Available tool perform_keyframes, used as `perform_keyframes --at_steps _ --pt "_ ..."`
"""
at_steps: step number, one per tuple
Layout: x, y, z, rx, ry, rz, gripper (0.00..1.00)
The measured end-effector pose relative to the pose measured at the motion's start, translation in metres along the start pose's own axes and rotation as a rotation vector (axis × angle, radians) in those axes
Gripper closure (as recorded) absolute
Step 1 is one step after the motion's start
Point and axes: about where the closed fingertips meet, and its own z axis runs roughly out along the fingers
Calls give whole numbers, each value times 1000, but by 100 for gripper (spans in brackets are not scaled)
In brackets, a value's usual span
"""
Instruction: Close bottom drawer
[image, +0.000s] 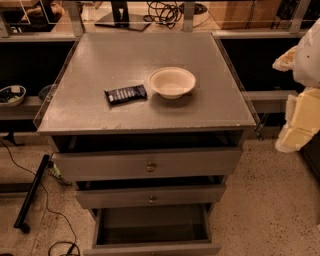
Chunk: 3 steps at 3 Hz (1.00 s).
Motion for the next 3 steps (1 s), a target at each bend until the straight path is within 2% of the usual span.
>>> perform_keyframes --at_steps 1,2,3 --pt "0 0 0 0 0 0 0" --pt "0 0 0 0 0 0 18" --pt "0 0 0 0 0 0 42"
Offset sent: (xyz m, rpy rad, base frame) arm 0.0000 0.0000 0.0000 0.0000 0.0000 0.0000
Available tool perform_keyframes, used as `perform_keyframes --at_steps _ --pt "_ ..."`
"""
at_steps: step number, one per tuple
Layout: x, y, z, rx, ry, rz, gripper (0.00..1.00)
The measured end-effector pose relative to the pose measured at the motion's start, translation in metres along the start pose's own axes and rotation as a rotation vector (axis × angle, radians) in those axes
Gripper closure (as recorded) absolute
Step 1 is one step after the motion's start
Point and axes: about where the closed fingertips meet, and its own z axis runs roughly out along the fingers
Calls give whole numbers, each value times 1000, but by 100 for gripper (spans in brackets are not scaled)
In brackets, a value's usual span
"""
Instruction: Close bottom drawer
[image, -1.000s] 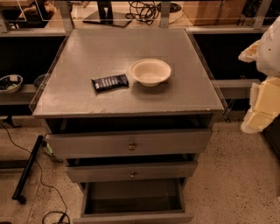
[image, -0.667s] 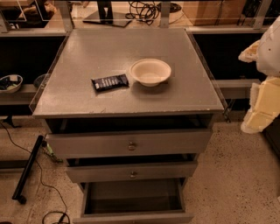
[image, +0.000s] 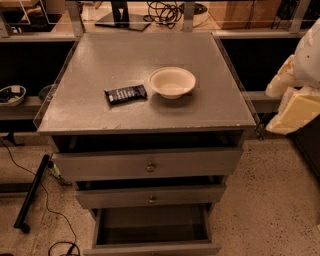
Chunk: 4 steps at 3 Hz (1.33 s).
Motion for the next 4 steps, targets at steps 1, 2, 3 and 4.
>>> perform_keyframes --at_steps 1,2,3,4 --pt "0 0 0 0 0 0 73" --pt "0 0 0 0 0 0 96" --pt "3 -1 7 34 -2 18 100" --pt "11 6 32 29 -4 51 100"
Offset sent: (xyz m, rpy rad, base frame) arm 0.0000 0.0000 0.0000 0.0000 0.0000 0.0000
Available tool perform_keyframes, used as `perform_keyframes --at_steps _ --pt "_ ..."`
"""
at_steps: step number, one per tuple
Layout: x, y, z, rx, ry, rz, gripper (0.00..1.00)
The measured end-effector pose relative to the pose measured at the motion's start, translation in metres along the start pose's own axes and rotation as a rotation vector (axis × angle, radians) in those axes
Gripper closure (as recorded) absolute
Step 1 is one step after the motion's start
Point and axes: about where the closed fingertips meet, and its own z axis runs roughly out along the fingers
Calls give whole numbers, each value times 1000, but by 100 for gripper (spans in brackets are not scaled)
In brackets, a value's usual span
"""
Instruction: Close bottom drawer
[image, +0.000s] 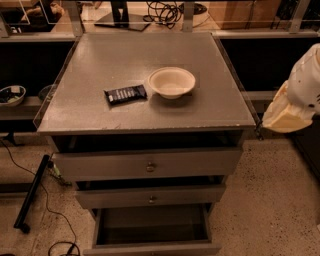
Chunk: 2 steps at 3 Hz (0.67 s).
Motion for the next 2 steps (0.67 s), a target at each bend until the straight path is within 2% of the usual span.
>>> perform_keyframes --at_steps 1,2 --pt "8 21 40 -60 -1 19 100" --pt "3 35 65 -148 -29 -6 100"
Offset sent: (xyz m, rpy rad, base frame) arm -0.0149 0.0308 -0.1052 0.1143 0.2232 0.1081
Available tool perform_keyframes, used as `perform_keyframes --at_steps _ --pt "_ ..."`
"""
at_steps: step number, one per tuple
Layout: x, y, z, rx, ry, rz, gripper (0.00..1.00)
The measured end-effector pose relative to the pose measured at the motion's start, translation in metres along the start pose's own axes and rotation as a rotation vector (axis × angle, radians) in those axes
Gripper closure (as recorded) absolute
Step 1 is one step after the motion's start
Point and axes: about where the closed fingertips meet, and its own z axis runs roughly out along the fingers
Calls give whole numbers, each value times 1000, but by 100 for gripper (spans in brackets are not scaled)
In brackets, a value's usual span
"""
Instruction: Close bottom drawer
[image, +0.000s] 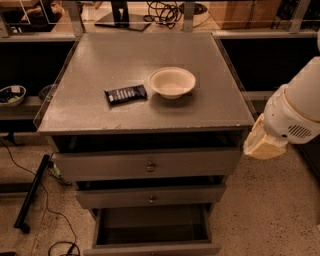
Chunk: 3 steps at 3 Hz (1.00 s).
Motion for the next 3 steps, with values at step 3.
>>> perform_keyframes --at_steps 3 --pt "61 67 19 81 64 143 100"
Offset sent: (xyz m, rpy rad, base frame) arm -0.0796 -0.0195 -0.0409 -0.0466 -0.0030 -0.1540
